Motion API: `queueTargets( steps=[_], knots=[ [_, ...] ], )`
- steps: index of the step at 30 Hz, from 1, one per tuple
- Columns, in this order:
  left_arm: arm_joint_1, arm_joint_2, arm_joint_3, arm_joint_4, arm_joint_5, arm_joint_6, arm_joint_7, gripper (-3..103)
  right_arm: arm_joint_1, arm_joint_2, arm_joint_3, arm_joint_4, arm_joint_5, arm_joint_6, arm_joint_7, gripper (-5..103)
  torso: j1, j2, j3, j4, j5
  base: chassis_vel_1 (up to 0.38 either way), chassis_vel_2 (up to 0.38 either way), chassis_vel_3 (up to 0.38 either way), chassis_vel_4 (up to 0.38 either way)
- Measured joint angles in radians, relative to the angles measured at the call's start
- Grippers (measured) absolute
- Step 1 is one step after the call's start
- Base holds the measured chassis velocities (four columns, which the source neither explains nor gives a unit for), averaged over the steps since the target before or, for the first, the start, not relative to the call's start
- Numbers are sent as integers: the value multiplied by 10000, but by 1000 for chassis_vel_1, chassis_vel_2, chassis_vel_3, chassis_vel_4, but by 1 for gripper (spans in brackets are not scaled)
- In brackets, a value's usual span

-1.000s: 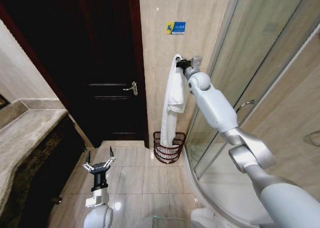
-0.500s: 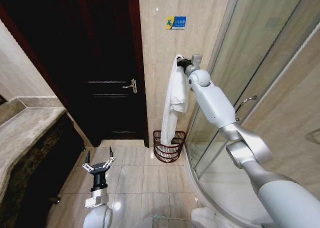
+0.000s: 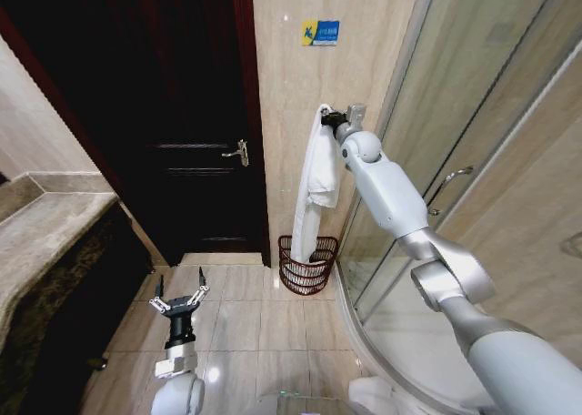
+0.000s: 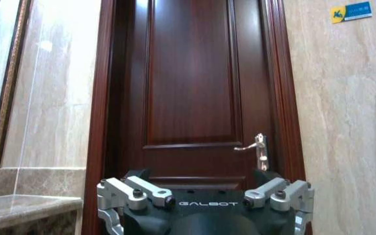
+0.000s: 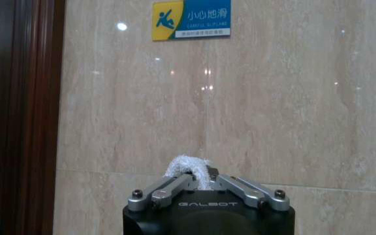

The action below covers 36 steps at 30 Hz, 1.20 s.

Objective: Discard the used towel into the hamper.

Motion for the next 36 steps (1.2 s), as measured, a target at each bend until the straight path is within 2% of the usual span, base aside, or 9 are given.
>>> queueTargets(
  steps=[11,36],
  knots=[
    [5,0,-22,5,3,-19,53,100,-6,17,54,-90,-85,24,278,2,-327,-710,-383,0,0,0,0,0,0],
    [55,0,-132,-13,3,-60,222,100,38,238,142,-425,-299,141,344,2,-872,-1904,-1032,0,0,0,0,0,0]
  ],
)
